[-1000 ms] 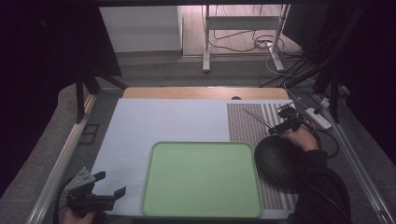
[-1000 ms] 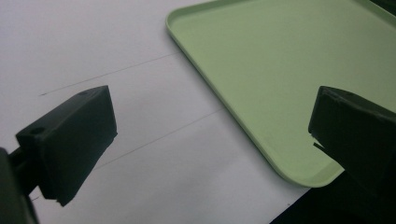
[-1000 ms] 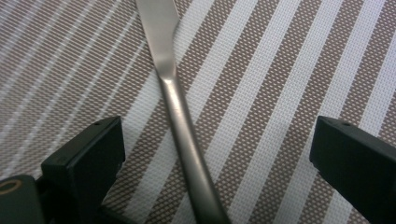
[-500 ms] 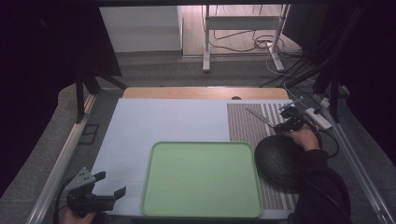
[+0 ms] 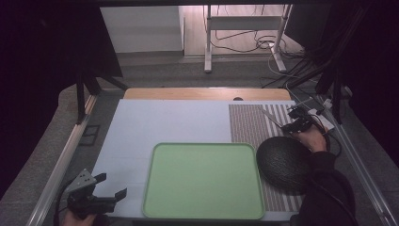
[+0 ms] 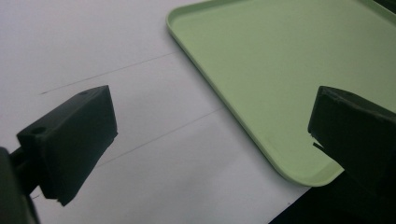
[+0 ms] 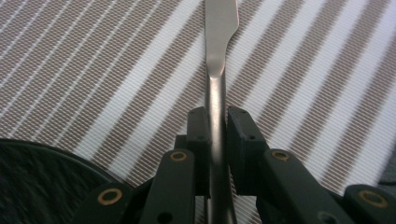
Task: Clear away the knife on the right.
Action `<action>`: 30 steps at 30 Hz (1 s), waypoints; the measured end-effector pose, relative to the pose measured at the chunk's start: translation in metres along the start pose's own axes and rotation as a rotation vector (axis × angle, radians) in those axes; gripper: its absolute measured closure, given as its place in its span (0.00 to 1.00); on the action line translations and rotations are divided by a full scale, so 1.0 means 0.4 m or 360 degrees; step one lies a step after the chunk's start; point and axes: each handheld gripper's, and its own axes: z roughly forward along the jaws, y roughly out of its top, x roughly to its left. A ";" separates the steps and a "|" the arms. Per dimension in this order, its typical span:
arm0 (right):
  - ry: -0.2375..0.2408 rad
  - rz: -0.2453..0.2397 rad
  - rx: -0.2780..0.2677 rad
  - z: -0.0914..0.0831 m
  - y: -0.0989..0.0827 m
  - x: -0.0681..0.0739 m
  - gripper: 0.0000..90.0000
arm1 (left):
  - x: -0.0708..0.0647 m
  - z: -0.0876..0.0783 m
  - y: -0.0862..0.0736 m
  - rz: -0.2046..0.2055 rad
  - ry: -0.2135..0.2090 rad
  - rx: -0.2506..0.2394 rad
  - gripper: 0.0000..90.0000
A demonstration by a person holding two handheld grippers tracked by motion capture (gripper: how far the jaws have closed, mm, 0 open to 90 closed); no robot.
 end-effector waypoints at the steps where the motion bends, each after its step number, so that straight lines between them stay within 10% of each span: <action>1: -0.0010 0.0002 -0.0006 -0.003 -0.002 -0.003 0.89 | 0.000 0.000 0.000 0.0001 0.0000 0.0000 0.02; 30: 0.0010 0.0057 -0.0222 -0.104 -0.012 0.014 0.89 | 0.000 0.002 0.002 0.0003 -0.0002 -0.0001 0.02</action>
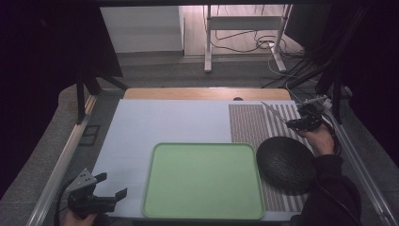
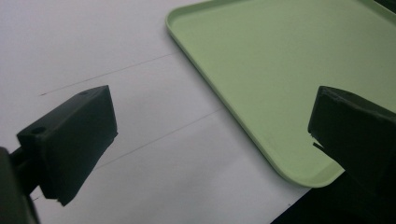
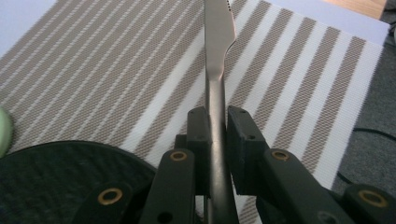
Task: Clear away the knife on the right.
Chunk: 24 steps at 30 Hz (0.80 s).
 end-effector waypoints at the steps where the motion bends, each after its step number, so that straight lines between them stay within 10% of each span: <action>1: 0.0005 -0.0005 0.0001 -0.002 0.000 0.006 0.89 | 0.000 0.000 0.000 -0.0001 -0.0001 0.0000 0.02; 24: 0.0247 -0.0274 -0.0097 -0.057 -0.043 0.306 0.89 | 0.000 0.002 0.002 0.0007 0.0001 0.0004 0.02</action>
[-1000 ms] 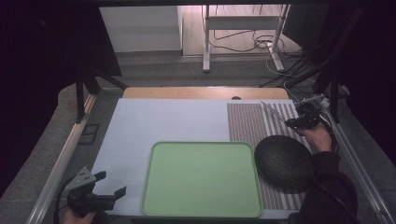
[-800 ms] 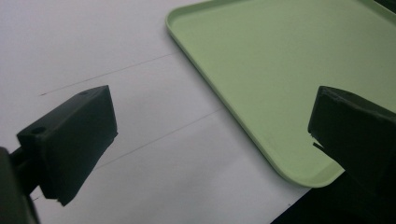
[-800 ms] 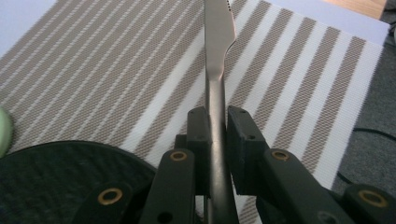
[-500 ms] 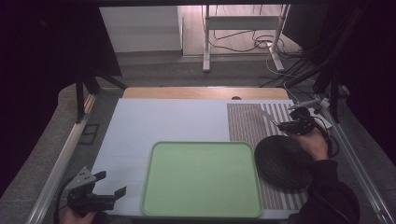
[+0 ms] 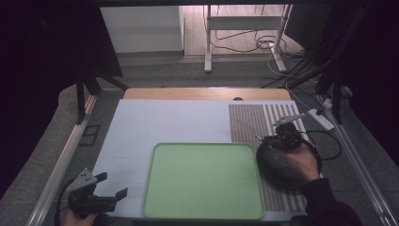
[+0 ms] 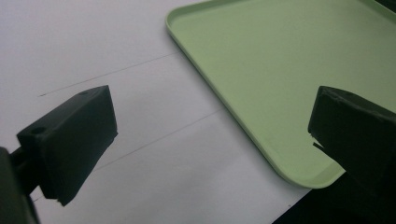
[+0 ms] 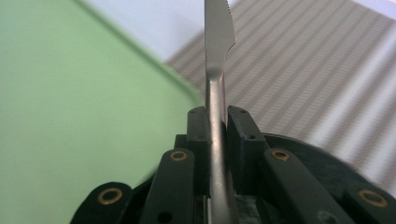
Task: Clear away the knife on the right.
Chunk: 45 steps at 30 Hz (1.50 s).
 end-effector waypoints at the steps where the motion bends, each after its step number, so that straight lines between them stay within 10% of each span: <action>1: 0.0014 -0.0016 0.0002 0.000 0.000 0.012 0.89 | 0.000 0.000 0.000 -0.0001 0.0000 -0.0001 0.02; 13: 0.0271 -0.0107 0.0011 0.026 -0.024 0.232 0.89 | 0.000 -0.001 0.000 -0.0001 -0.0001 -0.0003 0.02; 21: 0.0293 -0.0140 0.0083 0.054 -0.062 0.297 0.89 | 0.001 -0.001 0.000 -0.0002 -0.0006 -0.0006 0.02; 30: 0.0263 -0.0239 0.0321 0.100 -0.096 0.335 0.88 | 0.002 0.000 0.001 -0.0006 -0.0008 -0.0007 0.02; 38: 0.0254 -0.0221 0.0236 0.080 -0.078 0.327 0.76 | 0.001 0.001 0.001 -0.0004 -0.0004 0.0000 0.02; 45: 0.0327 -0.0267 0.0183 0.068 -0.053 0.329 0.94 | 0.001 0.000 0.000 -0.0005 -0.0002 0.0000 0.02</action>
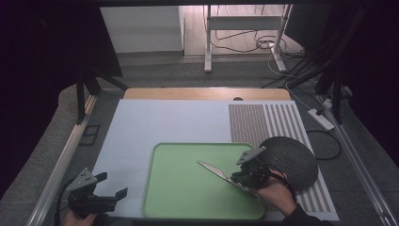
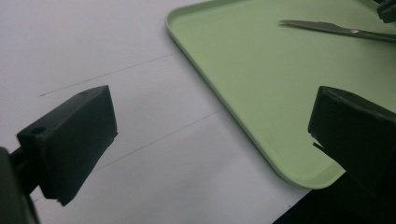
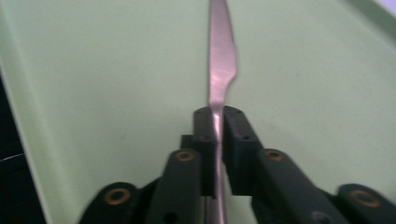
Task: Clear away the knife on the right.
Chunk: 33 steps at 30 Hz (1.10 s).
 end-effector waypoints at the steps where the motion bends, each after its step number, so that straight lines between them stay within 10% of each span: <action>1: 0.0015 -0.0007 0.0005 -0.001 0.003 0.002 0.97 | 0.000 0.000 0.000 0.0000 0.0000 0.0000 0.02; 33: 0.0126 -0.0221 0.0080 0.149 0.167 0.020 1.00 | 0.000 0.006 0.003 0.0003 -0.0001 0.0036 0.01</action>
